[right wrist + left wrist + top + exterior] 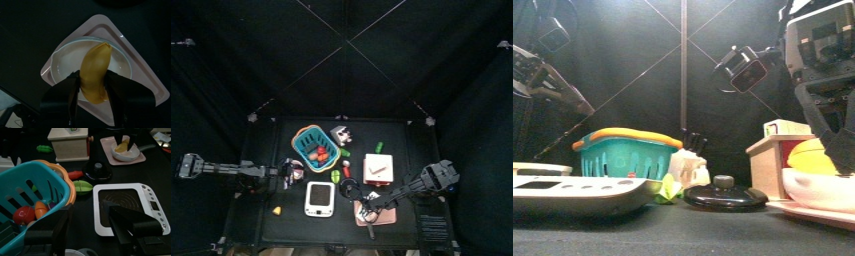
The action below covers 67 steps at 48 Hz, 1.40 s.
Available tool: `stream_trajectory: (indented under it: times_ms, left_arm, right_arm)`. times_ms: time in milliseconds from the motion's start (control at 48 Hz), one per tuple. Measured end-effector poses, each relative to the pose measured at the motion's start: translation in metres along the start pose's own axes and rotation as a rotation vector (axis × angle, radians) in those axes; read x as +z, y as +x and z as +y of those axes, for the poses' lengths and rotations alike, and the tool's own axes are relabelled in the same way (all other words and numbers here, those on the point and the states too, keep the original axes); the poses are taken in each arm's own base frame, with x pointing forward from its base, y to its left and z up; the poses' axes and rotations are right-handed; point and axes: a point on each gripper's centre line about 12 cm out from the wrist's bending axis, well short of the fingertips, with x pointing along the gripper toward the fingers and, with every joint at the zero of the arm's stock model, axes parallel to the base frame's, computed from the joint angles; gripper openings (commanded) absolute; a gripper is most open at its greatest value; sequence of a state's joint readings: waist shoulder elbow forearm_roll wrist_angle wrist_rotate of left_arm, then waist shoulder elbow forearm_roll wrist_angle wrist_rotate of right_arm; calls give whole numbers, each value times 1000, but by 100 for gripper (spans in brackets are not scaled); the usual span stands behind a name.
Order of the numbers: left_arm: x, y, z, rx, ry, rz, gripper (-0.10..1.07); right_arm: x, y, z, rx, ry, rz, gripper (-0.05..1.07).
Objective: Put banana on plate
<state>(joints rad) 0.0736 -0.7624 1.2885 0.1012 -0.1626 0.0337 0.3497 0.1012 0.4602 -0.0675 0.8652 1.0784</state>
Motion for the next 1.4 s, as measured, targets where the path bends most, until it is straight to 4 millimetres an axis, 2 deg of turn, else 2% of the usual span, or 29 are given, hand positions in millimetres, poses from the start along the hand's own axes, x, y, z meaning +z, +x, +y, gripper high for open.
stream_trajectory:
  times_ms: [146,354,604,896,1062,1229,1396]
  left_arm:
    - [0,0,0,2,-2,2,87]
    - [0,0,0,2,-2,0,87]
    - [-1,0,0,1,-1,5,87]
    - [-1,0,0,1,-1,5,87]
    - [-2,0,0,1,-2,6,87]
    - [-1,0,0,1,-1,3,87]
    - [-1,0,0,0,-2,2,87]
  right_arm:
    - [-1,-1,0,3,5,5,61]
    - [-2,-21,-1,47,29,-16,61]
    - [-14,-33,-24,40,166,-23,61]
    - [-39,-40,-38,42,284,-47,61]
    - [-62,-42,-39,50,365,-48,61]
    - [-82,-36,-42,28,436,-38,61]
    - [-91,-28,-47,0,512,-36,61]
